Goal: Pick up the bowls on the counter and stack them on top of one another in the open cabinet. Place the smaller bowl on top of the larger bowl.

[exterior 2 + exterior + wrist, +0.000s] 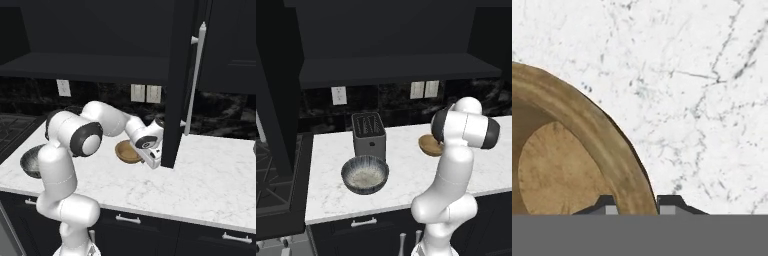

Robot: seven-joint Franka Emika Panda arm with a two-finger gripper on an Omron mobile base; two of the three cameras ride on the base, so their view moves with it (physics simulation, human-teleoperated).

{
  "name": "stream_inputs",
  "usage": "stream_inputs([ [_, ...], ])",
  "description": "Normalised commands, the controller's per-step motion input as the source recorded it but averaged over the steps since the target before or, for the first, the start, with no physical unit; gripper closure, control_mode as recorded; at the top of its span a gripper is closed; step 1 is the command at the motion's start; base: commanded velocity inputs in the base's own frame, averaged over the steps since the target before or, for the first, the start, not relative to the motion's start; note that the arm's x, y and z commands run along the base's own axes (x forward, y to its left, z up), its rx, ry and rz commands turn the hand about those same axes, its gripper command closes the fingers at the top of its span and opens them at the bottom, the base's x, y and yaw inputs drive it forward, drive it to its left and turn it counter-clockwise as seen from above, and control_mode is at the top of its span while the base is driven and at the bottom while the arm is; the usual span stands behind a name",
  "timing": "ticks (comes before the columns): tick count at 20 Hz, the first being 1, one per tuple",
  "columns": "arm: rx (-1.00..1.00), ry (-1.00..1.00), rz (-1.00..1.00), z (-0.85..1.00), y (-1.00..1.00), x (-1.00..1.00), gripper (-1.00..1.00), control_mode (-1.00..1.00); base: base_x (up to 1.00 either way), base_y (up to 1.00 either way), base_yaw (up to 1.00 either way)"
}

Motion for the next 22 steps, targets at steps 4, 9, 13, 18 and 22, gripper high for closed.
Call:
stream_inputs([
  [4, 0.00, -0.20, 0.00, 0.25, 0.00, -0.46, 1.00, -1.00, 0.00, 0.00, 0.00],
  [9, 0.00, -0.39, 0.00, 0.53, 0.00, -0.96, 1.00, -1.00, 0.00, 0.00, 0.00],
  [13, 0.00, -0.35, 0.00, 0.74, 0.10, -0.99, 1.00, -1.00, 0.00, 0.00, 0.00],
  [18, 0.00, -0.16, 0.03, 0.87, 0.81, -0.74, 1.00, -1.00, 0.00, 0.00, 0.00],
  [22, 0.00, -0.02, 0.08, 0.85, 1.00, -0.49, 1.00, -1.00, 0.00, 0.00, 0.00],
])
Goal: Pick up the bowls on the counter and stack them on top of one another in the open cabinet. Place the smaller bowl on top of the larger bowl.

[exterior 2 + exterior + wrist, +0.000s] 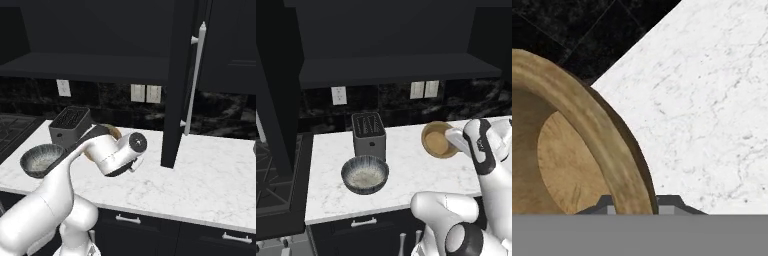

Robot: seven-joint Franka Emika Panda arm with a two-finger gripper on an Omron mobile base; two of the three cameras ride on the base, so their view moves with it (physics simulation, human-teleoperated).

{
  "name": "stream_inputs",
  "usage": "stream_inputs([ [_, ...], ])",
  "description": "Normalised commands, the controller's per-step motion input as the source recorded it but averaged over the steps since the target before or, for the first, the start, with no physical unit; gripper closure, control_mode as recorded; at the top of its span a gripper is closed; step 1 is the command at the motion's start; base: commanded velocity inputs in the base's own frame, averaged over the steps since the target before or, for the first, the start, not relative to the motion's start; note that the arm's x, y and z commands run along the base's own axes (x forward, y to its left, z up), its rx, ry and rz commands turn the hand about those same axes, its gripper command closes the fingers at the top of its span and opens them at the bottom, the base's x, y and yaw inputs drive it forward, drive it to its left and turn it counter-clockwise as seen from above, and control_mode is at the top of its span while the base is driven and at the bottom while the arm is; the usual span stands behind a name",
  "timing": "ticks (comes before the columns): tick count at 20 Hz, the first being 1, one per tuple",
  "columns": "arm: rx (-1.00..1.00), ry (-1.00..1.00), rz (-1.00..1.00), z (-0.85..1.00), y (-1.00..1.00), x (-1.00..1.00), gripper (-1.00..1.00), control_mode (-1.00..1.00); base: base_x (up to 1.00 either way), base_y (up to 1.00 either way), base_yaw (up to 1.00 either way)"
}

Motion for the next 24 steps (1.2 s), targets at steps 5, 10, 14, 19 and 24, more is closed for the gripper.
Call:
stream_inputs([
  [5, 0.00, 0.21, 0.13, 0.72, 1.00, -0.26, 1.00, -1.00, 0.00, 0.00, 0.00],
  [10, 0.00, 0.32, 0.10, 0.28, 1.00, -0.01, 1.00, -1.00, 0.00, 0.00, 0.00],
  [14, 0.02, 0.39, 0.01, -0.12, 1.00, 0.29, 1.00, -1.00, 0.00, 0.00, 0.00],
  [19, 0.06, 0.22, 0.04, -0.43, 0.88, 0.31, 1.00, -1.00, 0.00, 0.00, 0.00],
  [24, -0.01, 0.08, 0.07, -0.45, 0.63, 0.22, 1.00, -1.00, 0.00, 0.00, 0.00],
])
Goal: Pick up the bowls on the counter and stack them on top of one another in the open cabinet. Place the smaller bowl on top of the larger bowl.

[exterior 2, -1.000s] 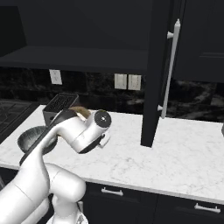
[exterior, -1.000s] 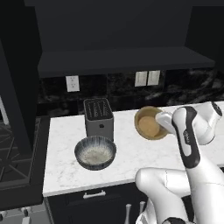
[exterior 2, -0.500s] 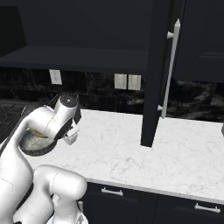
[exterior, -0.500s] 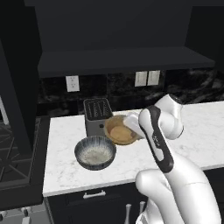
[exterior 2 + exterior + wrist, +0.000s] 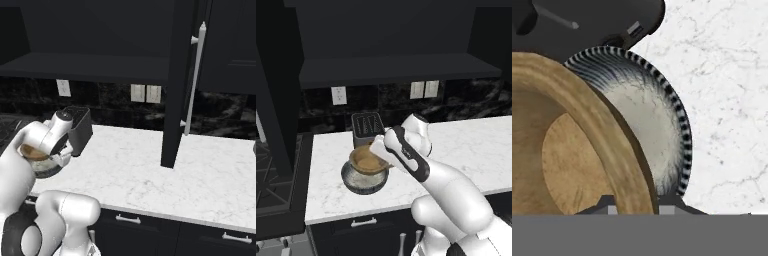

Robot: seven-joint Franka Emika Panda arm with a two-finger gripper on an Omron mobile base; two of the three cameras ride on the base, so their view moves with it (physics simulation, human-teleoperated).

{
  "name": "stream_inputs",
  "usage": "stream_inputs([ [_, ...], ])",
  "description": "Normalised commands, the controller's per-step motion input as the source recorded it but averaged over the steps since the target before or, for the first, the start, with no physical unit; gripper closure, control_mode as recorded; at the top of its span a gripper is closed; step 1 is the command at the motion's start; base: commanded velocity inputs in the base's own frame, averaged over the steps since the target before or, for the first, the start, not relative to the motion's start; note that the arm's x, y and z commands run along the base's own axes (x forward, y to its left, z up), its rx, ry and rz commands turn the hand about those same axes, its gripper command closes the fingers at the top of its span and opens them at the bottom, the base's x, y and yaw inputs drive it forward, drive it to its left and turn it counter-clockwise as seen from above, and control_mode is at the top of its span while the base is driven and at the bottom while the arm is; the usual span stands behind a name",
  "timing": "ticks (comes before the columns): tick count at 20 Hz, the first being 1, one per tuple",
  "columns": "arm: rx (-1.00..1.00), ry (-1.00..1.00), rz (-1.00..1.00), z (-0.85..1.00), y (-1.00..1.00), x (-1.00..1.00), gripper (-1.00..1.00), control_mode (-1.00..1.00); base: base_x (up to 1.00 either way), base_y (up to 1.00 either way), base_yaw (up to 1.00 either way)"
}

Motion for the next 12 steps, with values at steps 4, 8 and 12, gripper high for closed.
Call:
stream_inputs([
  [4, -0.13, 0.02, 0.00, -0.40, 0.40, 0.14, 1.00, -1.00, 0.00, 0.00, 0.00],
  [8, -0.04, 0.00, 0.00, -0.24, 0.30, 0.41, 1.00, -1.00, 0.00, 0.00, 0.00],
  [12, -0.03, 0.00, 0.00, -0.32, 0.13, 0.32, 1.00, -1.00, 0.00, 0.00, 0.00],
])
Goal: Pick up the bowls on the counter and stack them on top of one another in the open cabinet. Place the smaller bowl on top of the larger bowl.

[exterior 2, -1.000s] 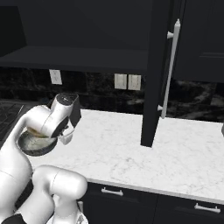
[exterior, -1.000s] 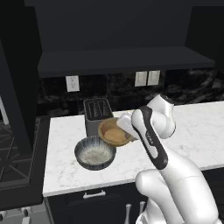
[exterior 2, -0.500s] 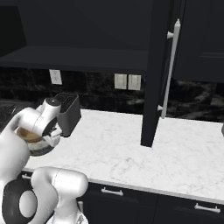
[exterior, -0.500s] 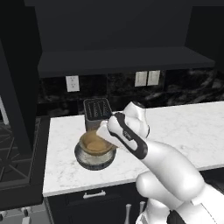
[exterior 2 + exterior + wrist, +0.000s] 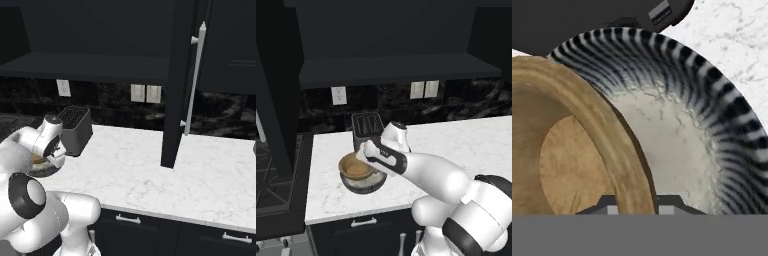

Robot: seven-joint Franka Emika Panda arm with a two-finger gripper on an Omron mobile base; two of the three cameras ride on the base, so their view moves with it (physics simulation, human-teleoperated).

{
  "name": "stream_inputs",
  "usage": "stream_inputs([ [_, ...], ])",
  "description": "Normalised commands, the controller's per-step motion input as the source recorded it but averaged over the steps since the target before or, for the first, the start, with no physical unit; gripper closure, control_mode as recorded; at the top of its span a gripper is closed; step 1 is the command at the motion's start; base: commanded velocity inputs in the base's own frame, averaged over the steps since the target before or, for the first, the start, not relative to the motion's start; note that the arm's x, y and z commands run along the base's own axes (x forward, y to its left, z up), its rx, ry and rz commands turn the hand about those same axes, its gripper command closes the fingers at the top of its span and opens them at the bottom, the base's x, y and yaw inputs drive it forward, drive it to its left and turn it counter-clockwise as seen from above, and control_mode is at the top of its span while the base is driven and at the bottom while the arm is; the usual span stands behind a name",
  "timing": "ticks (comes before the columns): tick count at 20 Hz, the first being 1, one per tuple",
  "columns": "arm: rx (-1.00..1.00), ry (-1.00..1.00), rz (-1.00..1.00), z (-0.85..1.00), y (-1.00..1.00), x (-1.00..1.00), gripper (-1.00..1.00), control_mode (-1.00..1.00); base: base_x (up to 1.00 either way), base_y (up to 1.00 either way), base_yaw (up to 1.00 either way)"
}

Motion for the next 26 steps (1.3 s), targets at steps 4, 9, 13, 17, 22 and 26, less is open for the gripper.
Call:
stream_inputs([
  [4, -0.02, 0.00, 0.00, -0.36, 0.00, 0.36, 1.00, -1.00, 0.00, 0.00, 0.00],
  [9, -0.02, 0.00, 0.00, -0.09, 0.06, 0.21, -1.00, -1.00, 0.00, 0.00, 0.00],
  [13, 0.00, -0.04, 0.00, 0.69, 0.14, 0.00, -1.00, -1.00, 0.00, 0.00, 0.00],
  [17, -0.03, 0.00, 0.00, 0.29, -0.07, -0.11, -1.00, -1.00, 0.00, 0.00, 0.00],
  [22, -0.10, 0.00, 0.05, -0.13, -0.31, -0.26, -1.00, -1.00, 0.00, 0.00, 0.00],
  [26, -0.12, 0.00, 0.12, -0.51, 0.01, -0.04, -1.00, -1.00, 0.00, 0.00, 0.00],
])
